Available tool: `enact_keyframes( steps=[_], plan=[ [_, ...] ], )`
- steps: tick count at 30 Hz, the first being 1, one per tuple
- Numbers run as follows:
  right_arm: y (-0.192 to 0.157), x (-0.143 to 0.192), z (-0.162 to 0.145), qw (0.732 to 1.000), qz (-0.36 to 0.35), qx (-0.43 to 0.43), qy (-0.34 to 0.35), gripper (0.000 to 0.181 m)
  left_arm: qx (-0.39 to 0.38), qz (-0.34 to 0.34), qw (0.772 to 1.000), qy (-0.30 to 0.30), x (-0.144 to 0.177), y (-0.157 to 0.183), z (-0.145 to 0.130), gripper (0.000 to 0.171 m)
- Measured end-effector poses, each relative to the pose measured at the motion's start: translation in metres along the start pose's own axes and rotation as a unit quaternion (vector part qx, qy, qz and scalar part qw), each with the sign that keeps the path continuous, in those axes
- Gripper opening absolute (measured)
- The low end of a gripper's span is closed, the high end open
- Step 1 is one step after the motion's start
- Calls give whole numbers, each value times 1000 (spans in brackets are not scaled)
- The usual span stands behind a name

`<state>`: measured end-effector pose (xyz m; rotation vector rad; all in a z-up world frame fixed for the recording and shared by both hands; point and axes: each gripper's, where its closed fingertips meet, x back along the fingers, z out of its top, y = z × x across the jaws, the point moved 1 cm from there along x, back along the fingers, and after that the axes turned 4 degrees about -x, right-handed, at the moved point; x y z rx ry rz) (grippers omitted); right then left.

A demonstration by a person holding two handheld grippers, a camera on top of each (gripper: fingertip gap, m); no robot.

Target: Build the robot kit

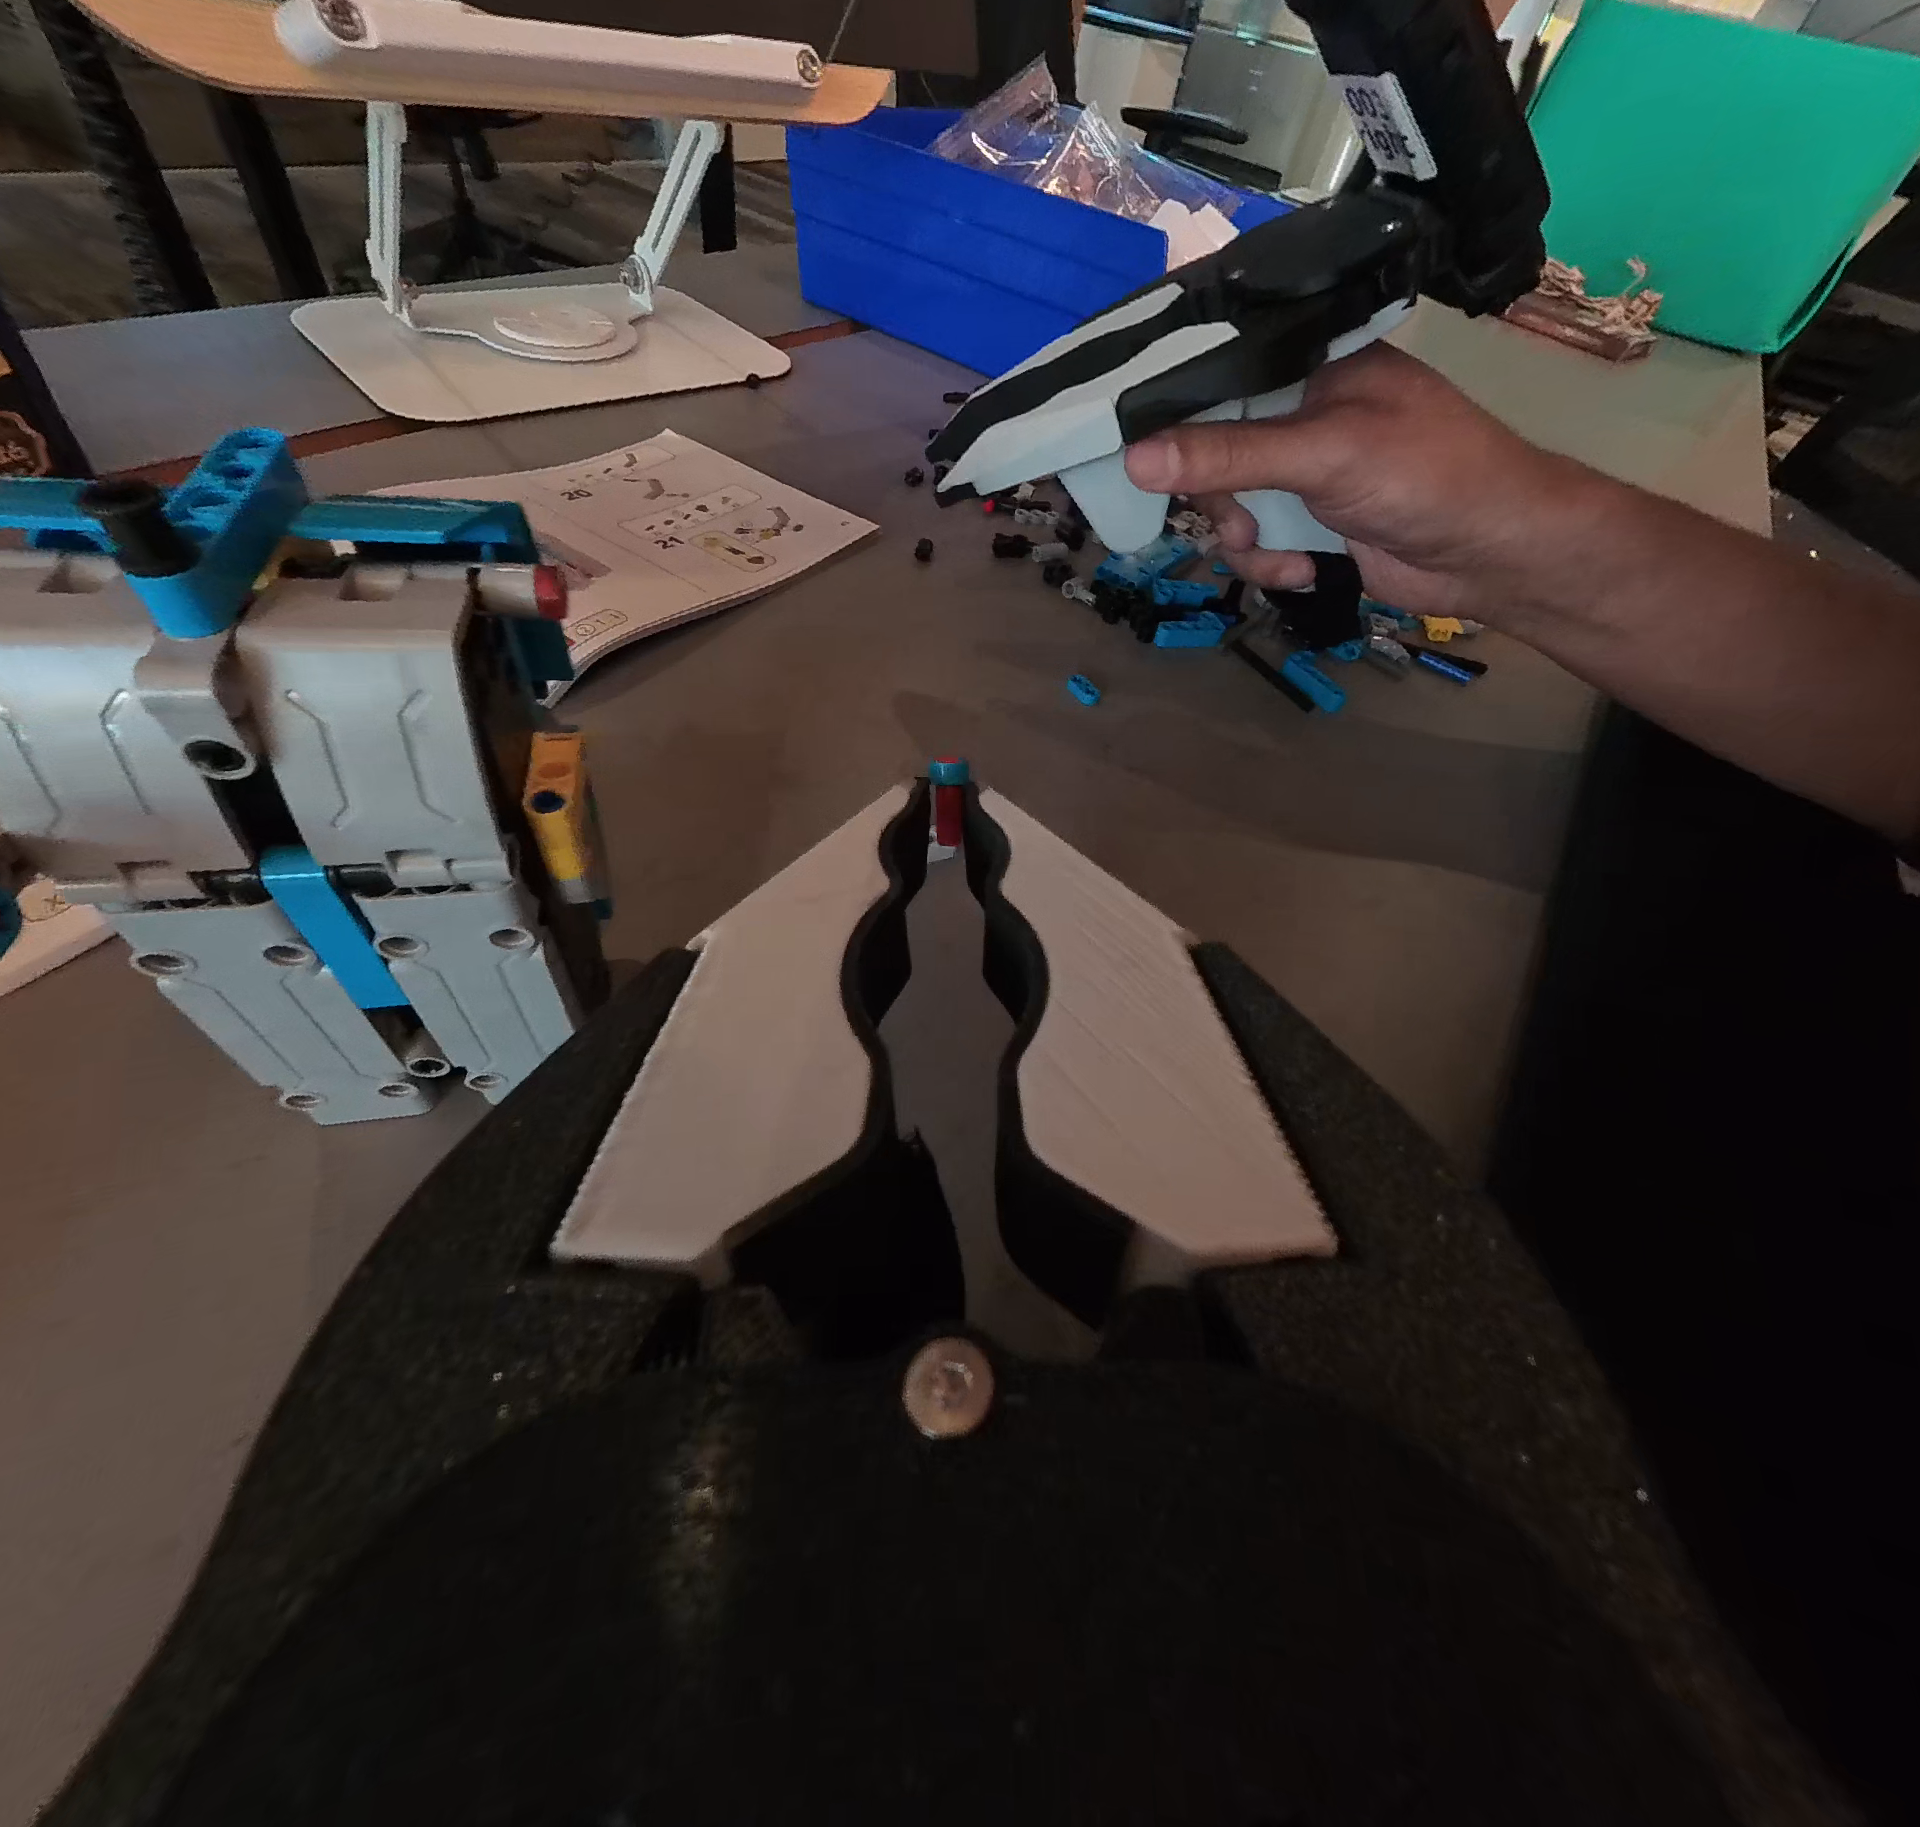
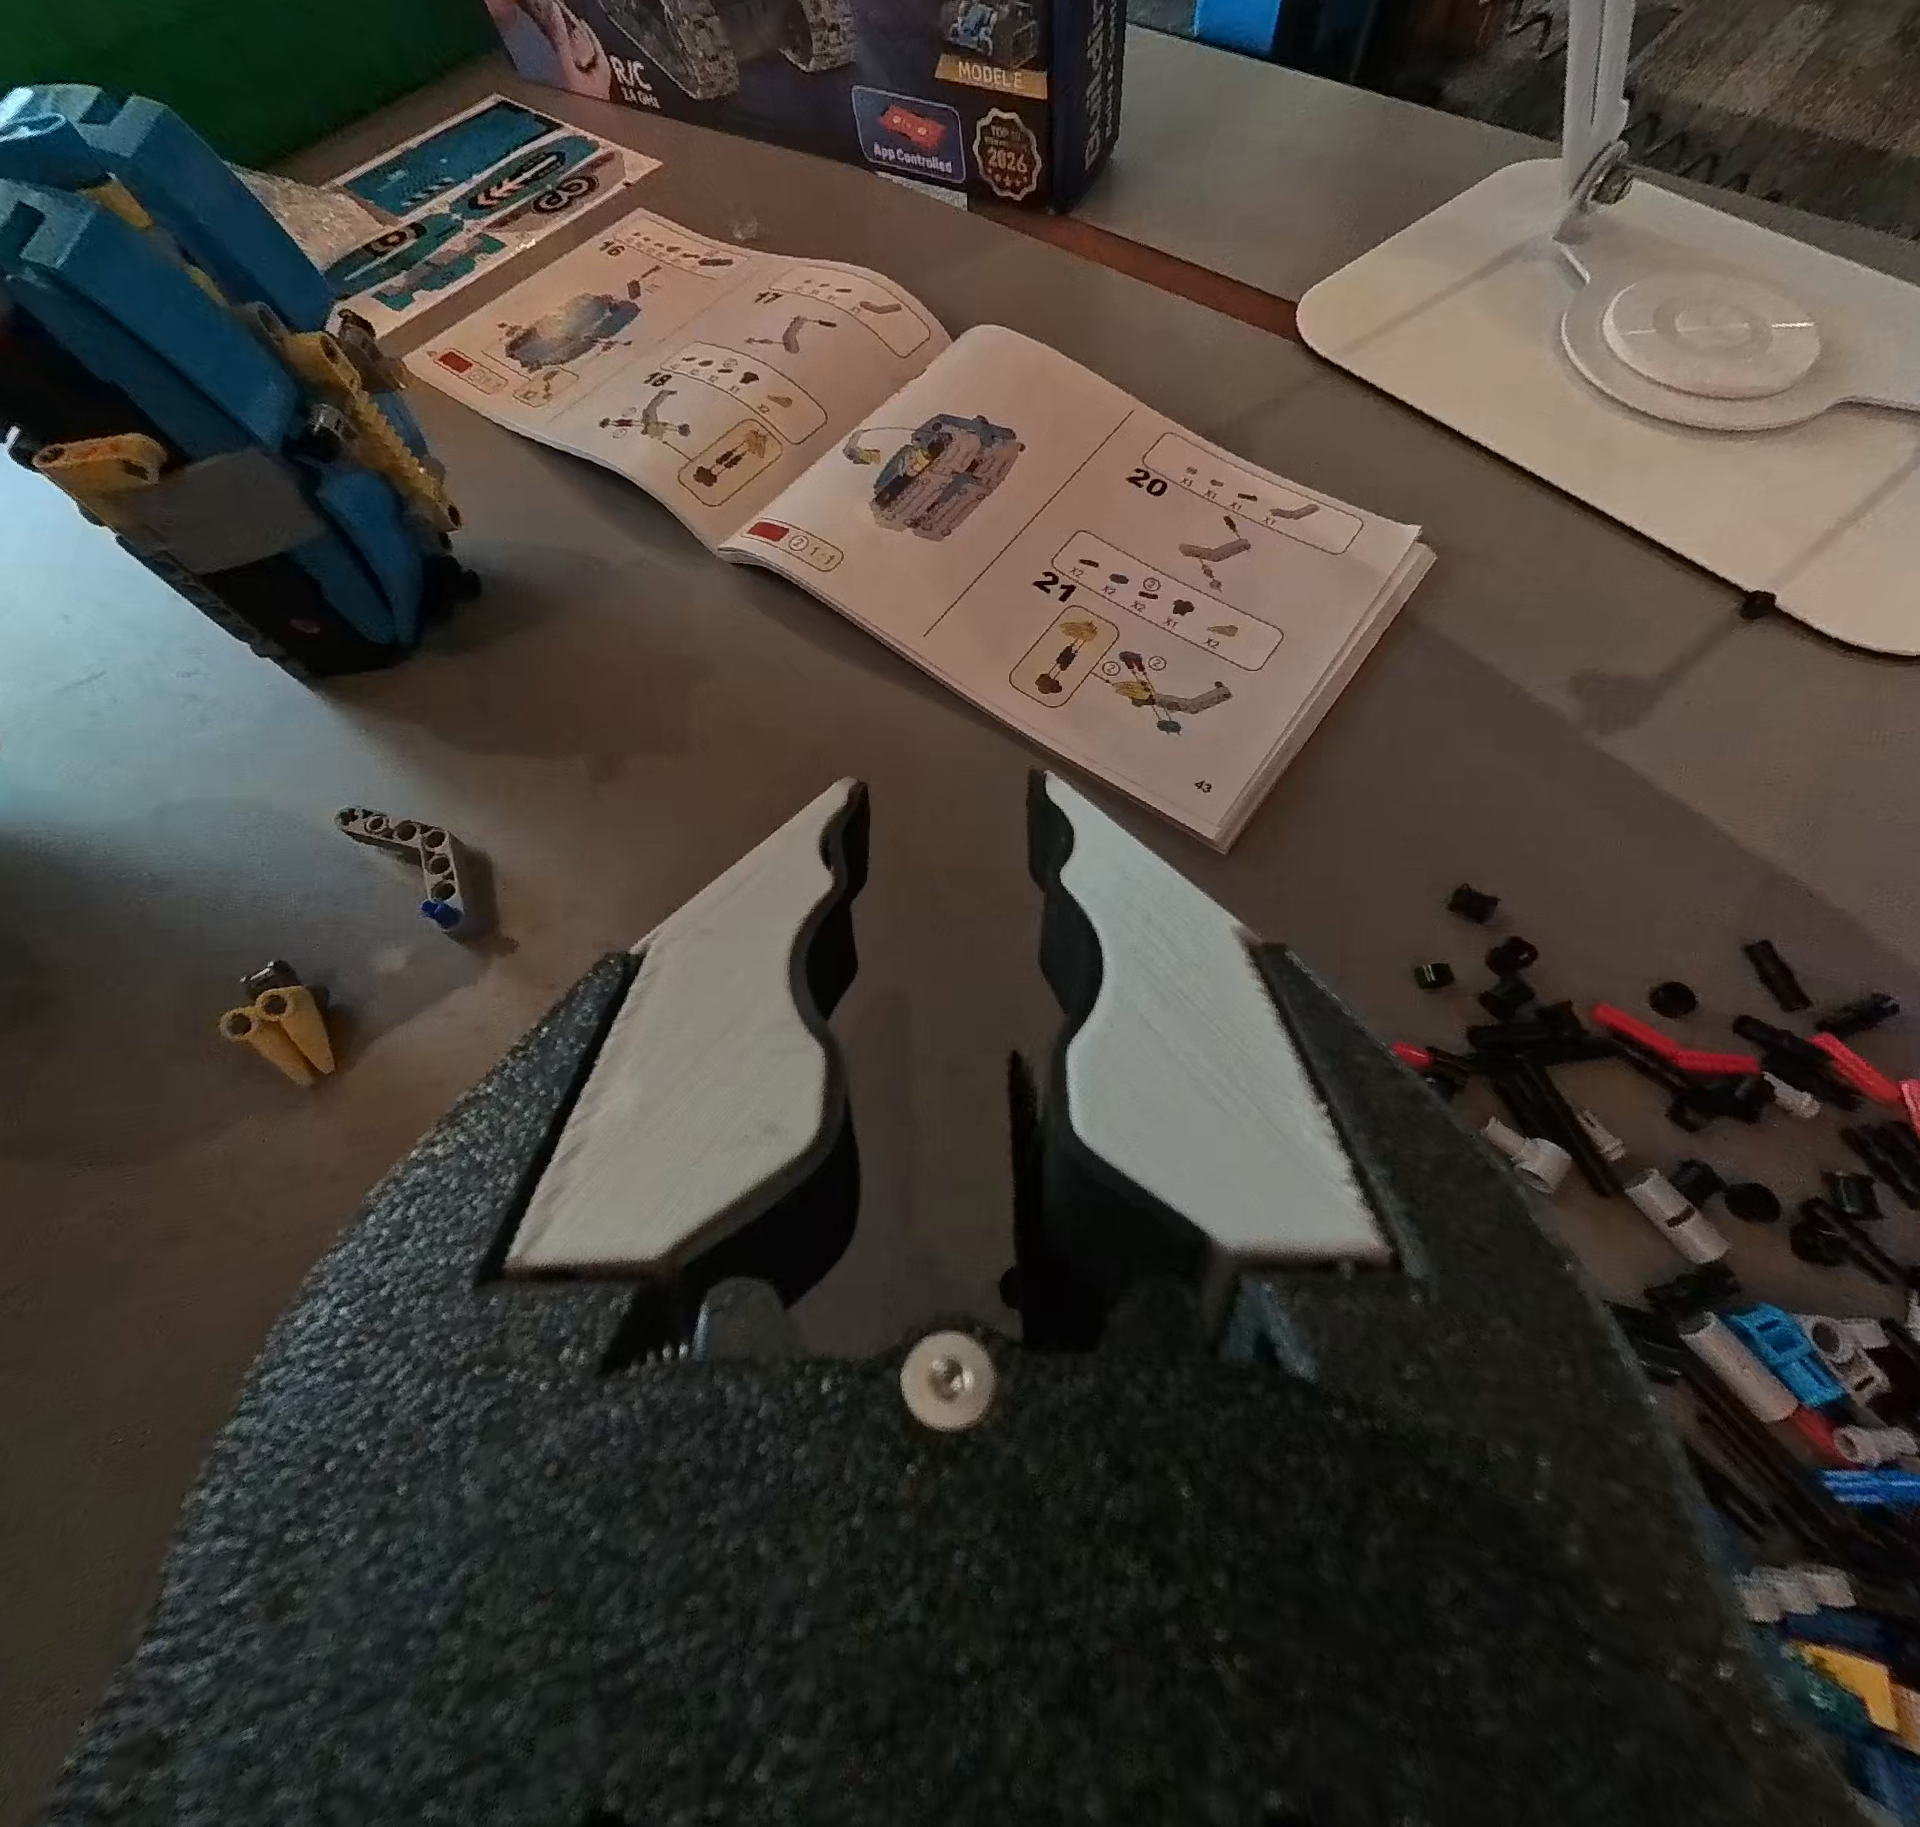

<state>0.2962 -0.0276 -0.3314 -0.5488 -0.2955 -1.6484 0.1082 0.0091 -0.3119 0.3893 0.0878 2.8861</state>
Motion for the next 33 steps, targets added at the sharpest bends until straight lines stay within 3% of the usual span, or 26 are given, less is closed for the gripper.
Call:
enact_keyframes(
  steps=[9, 15, 21, 26, 33],
  plan=[
    [-15, 2, 3, 999, 25, 29, -1, 32, 10, 29, 999, 15, 5, -12, 3, 5],
    [-93, -3, -14, 977, 161, 138, -36, 33, 25, 84, 995, 46, 21, -33, 9, 5],
    [-152, 1, -22, 946, 267, 180, -29, 29, -5, 20, 999, 41, 14, -6, 9, 5],
    [-140, -18, -27, 950, 212, 223, -51, 29, 12, 16, 999, 36, 12, -7, 8, 5],
    [-140, -45, -50, 946, 184, 239, -124, 33, 119, -25, 988, 95, 20, -15, 20, 5]
  ],
)
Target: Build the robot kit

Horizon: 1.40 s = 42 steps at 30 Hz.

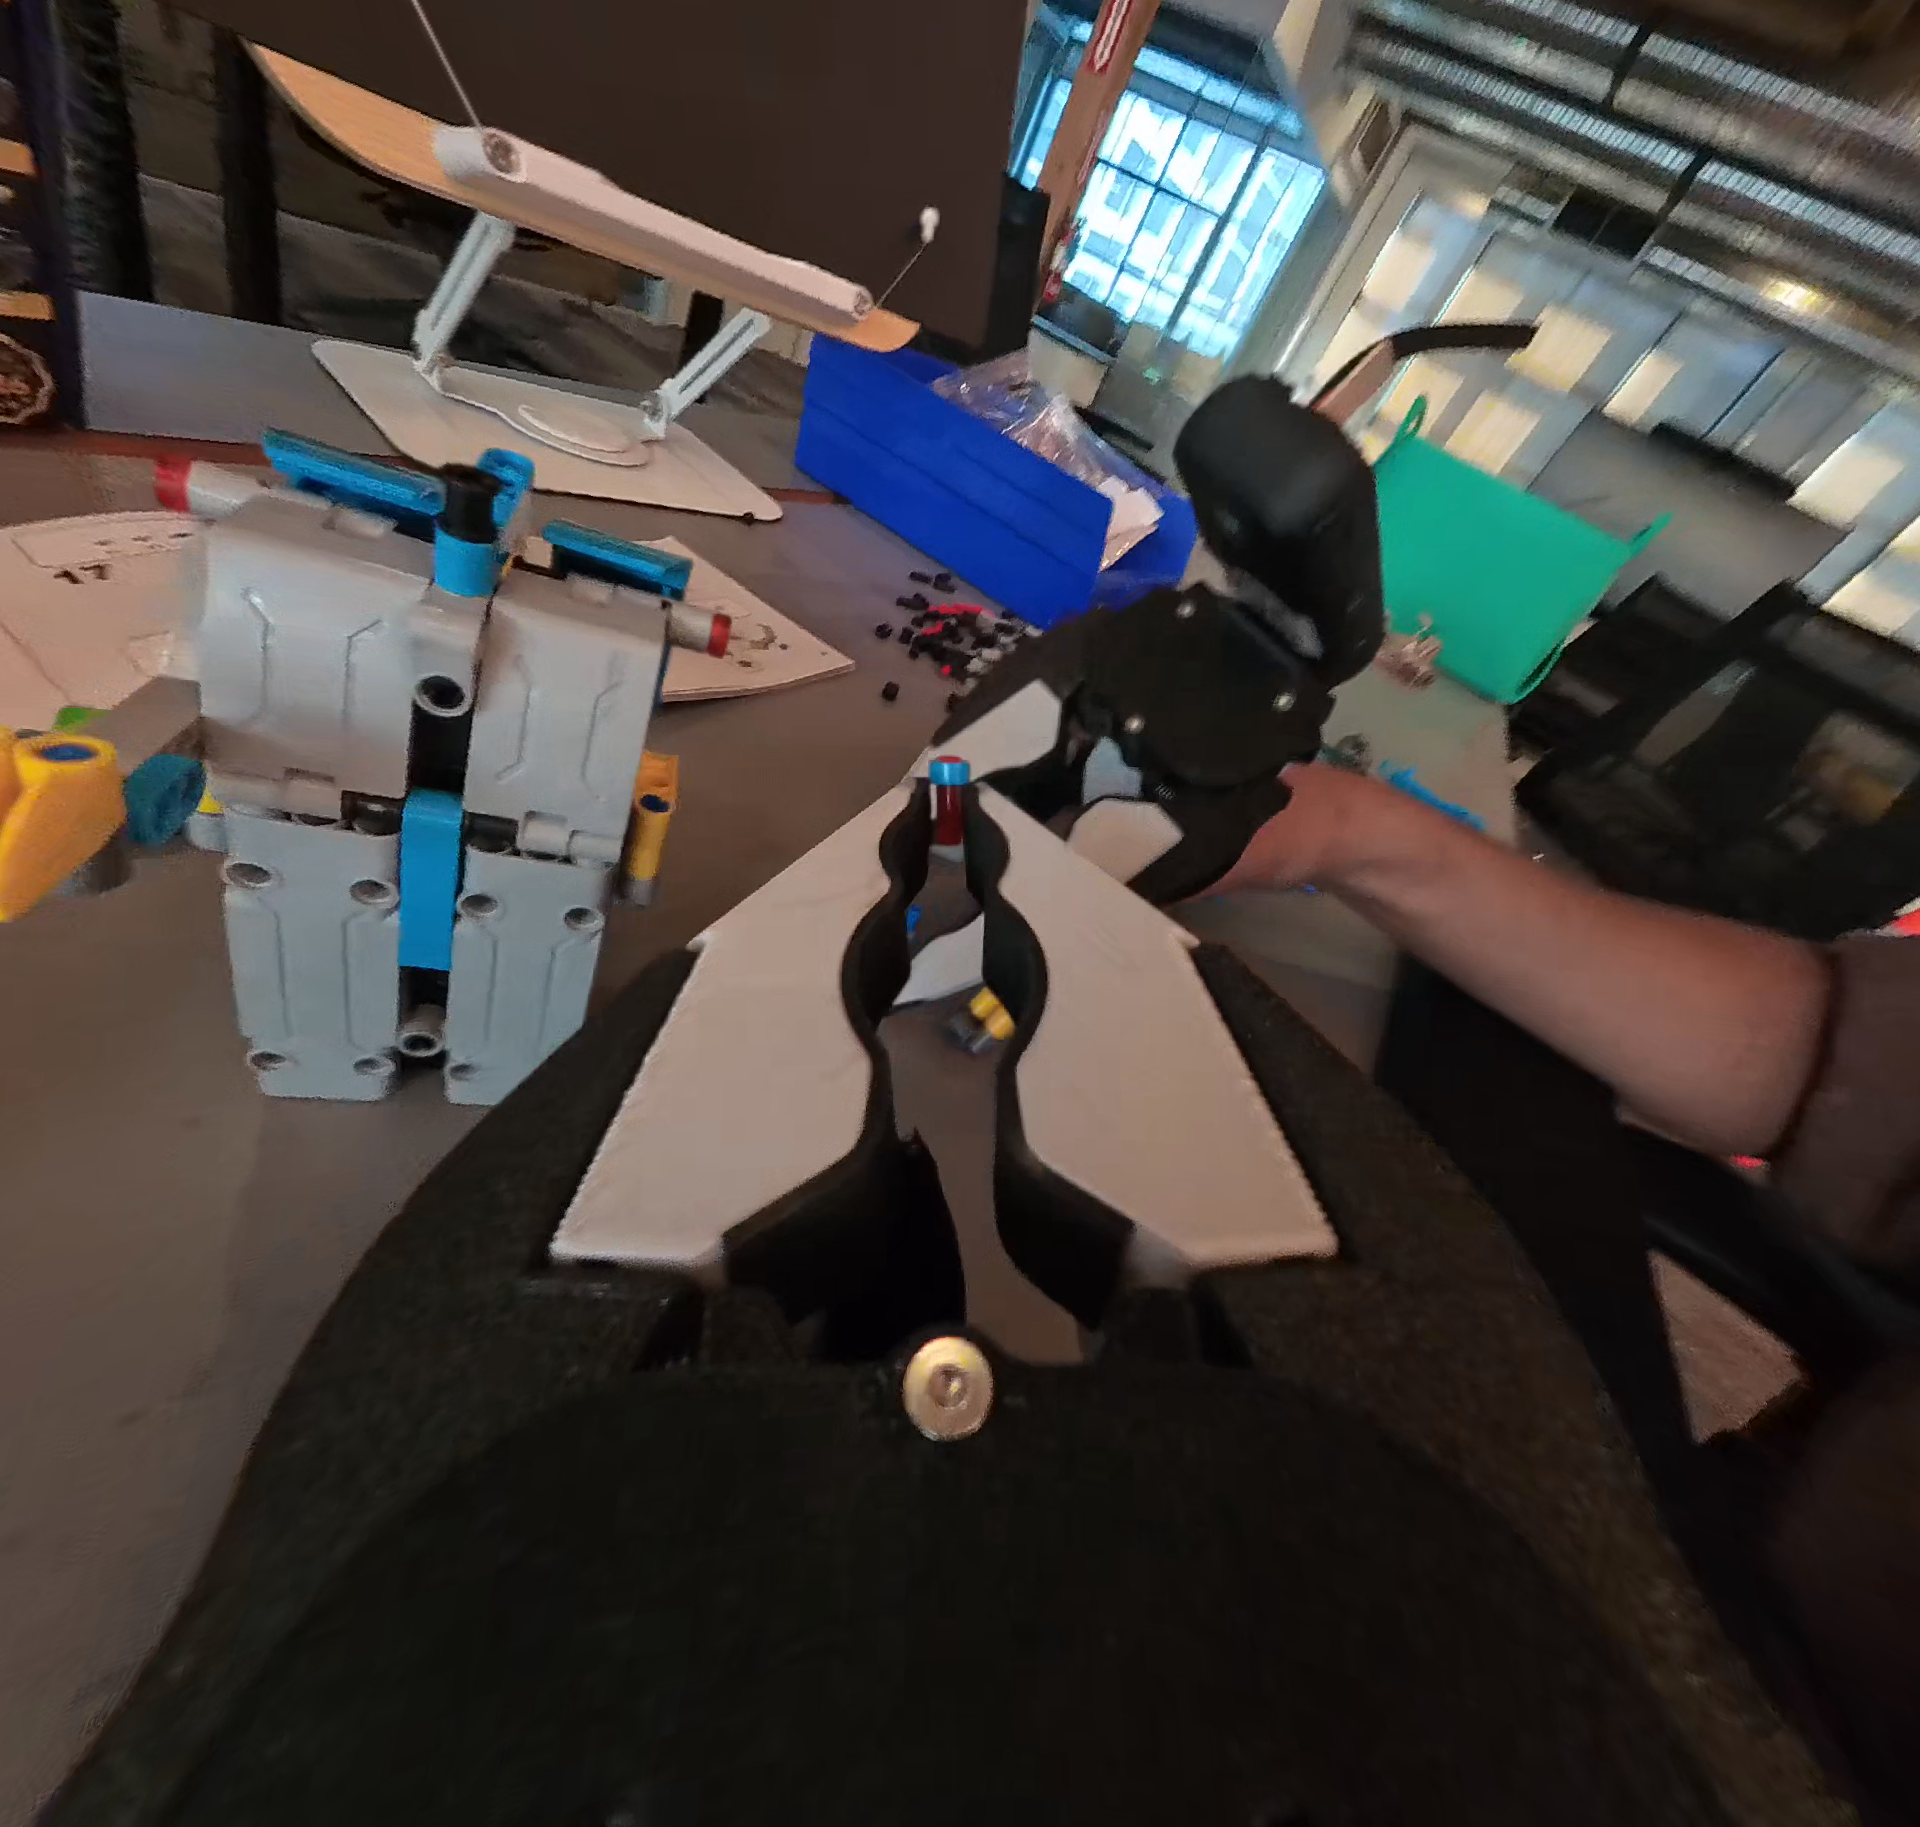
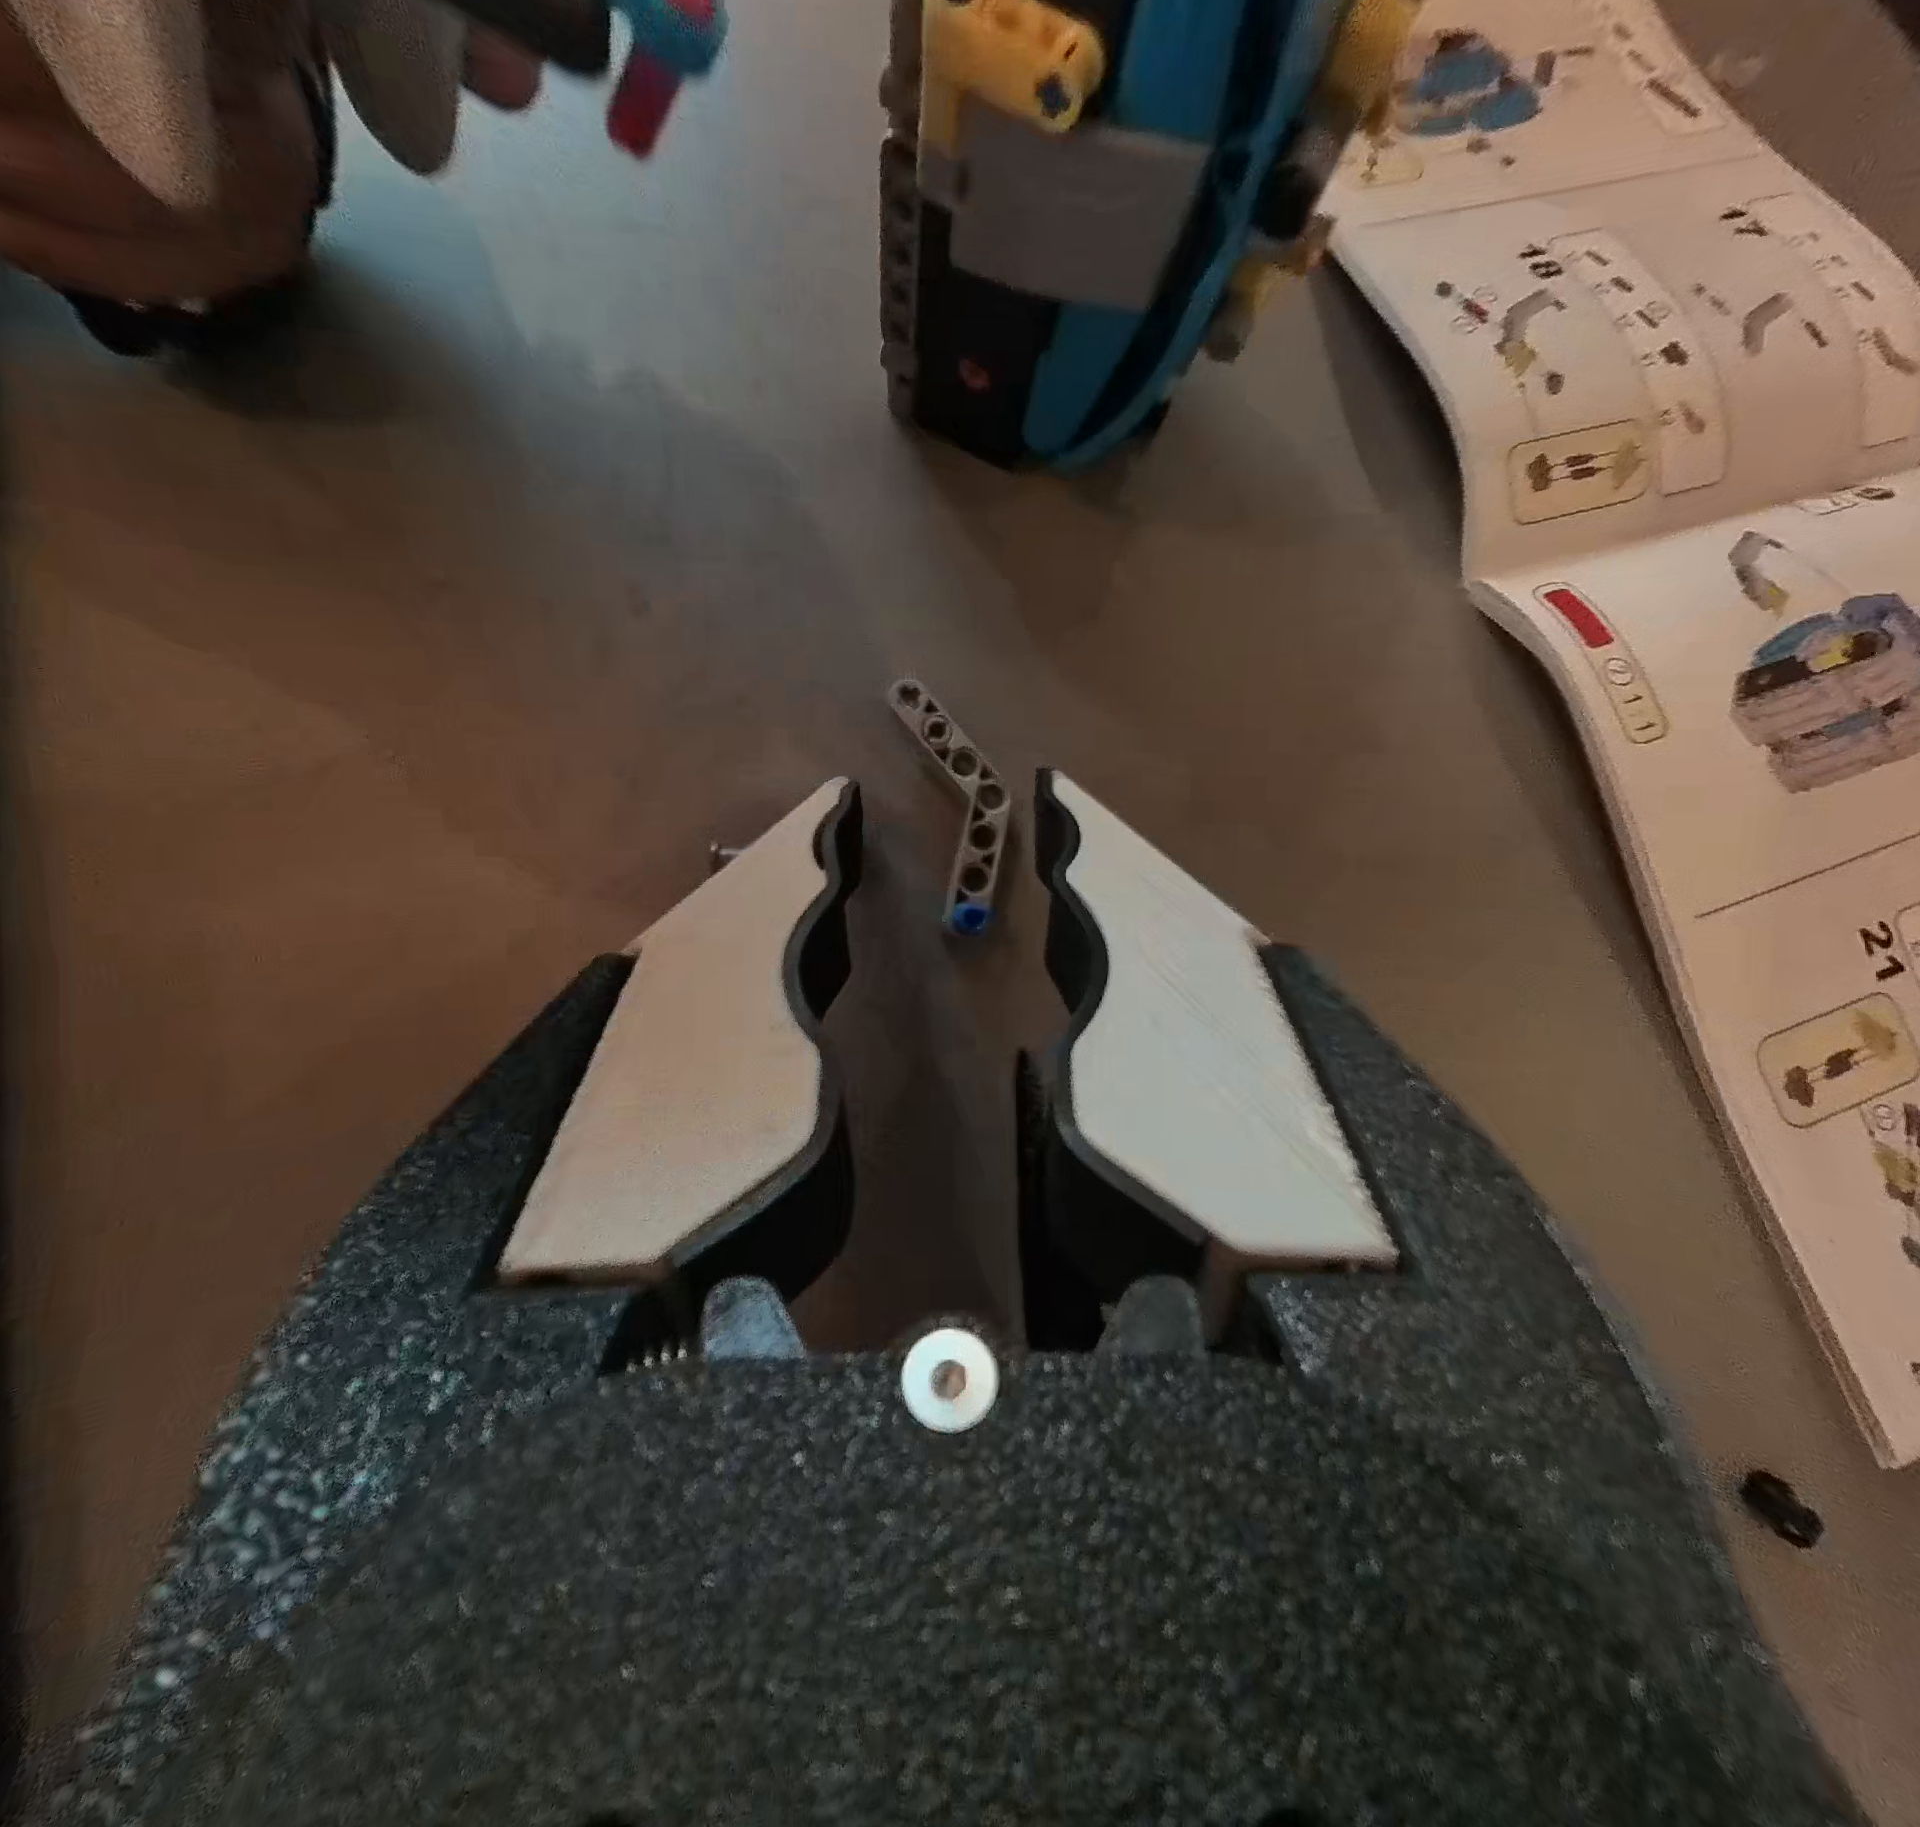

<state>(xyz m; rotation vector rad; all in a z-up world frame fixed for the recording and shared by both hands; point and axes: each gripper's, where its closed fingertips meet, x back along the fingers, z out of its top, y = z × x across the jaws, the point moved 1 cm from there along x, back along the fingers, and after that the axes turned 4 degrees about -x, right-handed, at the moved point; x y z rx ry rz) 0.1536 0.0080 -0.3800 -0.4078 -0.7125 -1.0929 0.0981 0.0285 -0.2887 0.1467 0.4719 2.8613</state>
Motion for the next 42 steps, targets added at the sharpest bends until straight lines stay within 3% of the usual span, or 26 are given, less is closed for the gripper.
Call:
enact_keyframes(
  steps=[7, 9, 12, 14, 27, 42],
  plan=[
    [-2, -10, 7, 1000, -5, 21, -8, 10, 51, -42, 997, 25, 2, 6, 6, 5],
    [-11, -5, 10, 999, 34, 8, -8, 9, 62, -48, 997, 23, 2, 6, 5, 5],
    [-37, 20, 35, 989, 127, -31, 64, 8, 72, -51, 996, 20, 2, 6, 4, 5],
    [-45, 33, 46, 983, 153, -42, 92, 8, 64, -50, 997, 17, 1, 7, 4, 5],
    [-46, 47, 43, 983, 155, -46, 89, 8, -17, -61, 996, -55, -11, 25, -18, 4],
    [-52, 52, 29, 983, 170, -30, 61, 8, -58, -92, 988, -106, -16, 41, -35, 4]
  ],
)
